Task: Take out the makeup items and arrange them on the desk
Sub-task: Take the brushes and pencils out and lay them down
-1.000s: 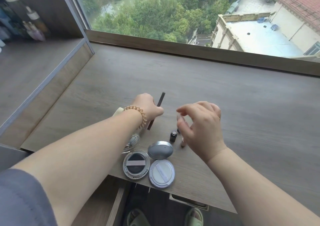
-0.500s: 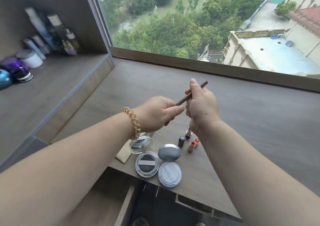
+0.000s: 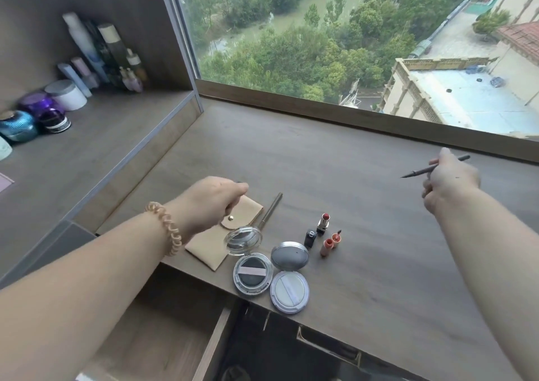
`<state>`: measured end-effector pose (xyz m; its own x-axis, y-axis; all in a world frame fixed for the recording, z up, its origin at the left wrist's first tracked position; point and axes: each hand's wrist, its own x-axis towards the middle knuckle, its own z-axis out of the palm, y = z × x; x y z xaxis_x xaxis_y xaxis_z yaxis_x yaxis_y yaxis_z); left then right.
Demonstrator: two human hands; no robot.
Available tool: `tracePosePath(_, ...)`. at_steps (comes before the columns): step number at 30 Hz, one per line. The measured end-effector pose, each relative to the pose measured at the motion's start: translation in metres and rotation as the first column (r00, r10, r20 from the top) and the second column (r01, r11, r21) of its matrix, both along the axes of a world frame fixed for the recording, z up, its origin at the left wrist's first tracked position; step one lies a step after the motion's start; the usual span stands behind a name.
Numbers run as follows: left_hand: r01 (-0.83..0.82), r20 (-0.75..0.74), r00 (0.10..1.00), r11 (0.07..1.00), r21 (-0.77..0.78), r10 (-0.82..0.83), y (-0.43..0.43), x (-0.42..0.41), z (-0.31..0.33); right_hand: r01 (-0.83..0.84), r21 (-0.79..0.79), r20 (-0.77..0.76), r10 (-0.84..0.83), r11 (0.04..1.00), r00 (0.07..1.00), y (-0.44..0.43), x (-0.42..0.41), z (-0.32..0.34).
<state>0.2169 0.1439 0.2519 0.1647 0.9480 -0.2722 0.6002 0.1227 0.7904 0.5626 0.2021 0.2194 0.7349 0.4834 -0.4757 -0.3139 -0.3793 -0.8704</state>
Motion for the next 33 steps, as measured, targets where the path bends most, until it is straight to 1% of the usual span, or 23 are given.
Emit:
tracePosePath(2,-0.052,0.0,0.999,0.999,0.0,0.052,0.014,0.004,-0.004,-0.177,-0.014,0.08,0.177,0.984,0.981,0.0,-0.019,-0.009)
tracePosePath(3,-0.045,-0.028,0.999,0.999,-0.006,0.045,0.02,0.007,-0.006,-0.281,-0.019,0.134,0.281,0.96,0.95,0.0,-0.034,-0.011)
tracePosePath(5,-0.008,-0.102,0.995,0.999,-0.039,0.004,0.033,0.012,-0.013,-0.45,-0.022,0.183,0.446,0.893,0.876,0.002,-0.062,-0.018)
tracePosePath(7,0.018,-0.165,0.986,0.997,-0.082,-0.031,0.046,0.016,-0.024,-0.584,-0.042,0.219,0.578,0.811,0.786,0.004,-0.082,-0.022)
tracePosePath(10,0.052,-0.307,0.948,0.994,-0.094,-0.079,0.06,0.025,-0.041,-0.718,-0.1,0.28,0.712,0.689,0.644,0.012,-0.105,-0.036)
tracePosePath(12,0.072,-0.342,0.934,0.992,-0.108,-0.105,0.068,0.033,-0.052,-0.751,-0.184,0.368,0.753,0.634,0.545,0.018,-0.117,-0.045)
tracePosePath(13,0.082,-0.35,0.929,0.99,-0.116,-0.118,0.071,0.037,-0.057,-0.749,-0.26,0.415,0.771,0.61,0.484,0.021,-0.122,-0.049)
tracePosePath(15,0.11,-0.389,0.908,0.983,-0.144,-0.158,0.077,0.043,-0.073,-0.718,-0.434,0.495,0.81,0.543,0.314,0.027,-0.132,-0.059)
tracePosePath(16,0.128,-0.423,0.888,0.98,-0.155,-0.182,0.081,0.046,-0.082,-0.698,-0.513,0.497,0.836,0.499,0.232,0.029,-0.137,-0.064)
tracePosePath(18,0.17,-0.491,0.838,0.969,-0.177,-0.237,0.087,0.05,-0.099,-0.666,-0.621,0.452,0.883,0.413,0.125,0.034,-0.145,-0.078)
tracePosePath(22,0.263,-0.538,0.768,0.937,-0.229,-0.347,0.098,0.06,-0.121,-0.605,-0.739,0.369,0.929,0.296,0.003,0.045,-0.153,-0.097)
tracePosePath(26,0.334,-0.553,0.72,0.907,-0.254,-0.42,0.106,0.07,-0.137,-0.548,-0.806,0.306,0.95,0.224,-0.061,0.055,-0.157,-0.111)
tracePosePath(29,0.332,-0.587,0.682,0.9,-0.283,-0.436,0.106,0.072,-0.14,-0.45,-0.877,0.272,0.946,0.17,-0.174,0.054,-0.16,-0.11)
tracePosePath(31,0.314,-0.606,0.676,0.908,-0.276,-0.418,0.109,0.069,-0.139,-0.391,-0.899,0.302,0.924,0.194,-0.236,0.054,-0.162,-0.101)
tracePosePath(33,0.283,-0.646,0.659,0.923,-0.262,-0.385,0.113,0.063,-0.136,-0.369,-0.9,0.341,0.901,0.231,-0.269,0.054,-0.163,-0.087)
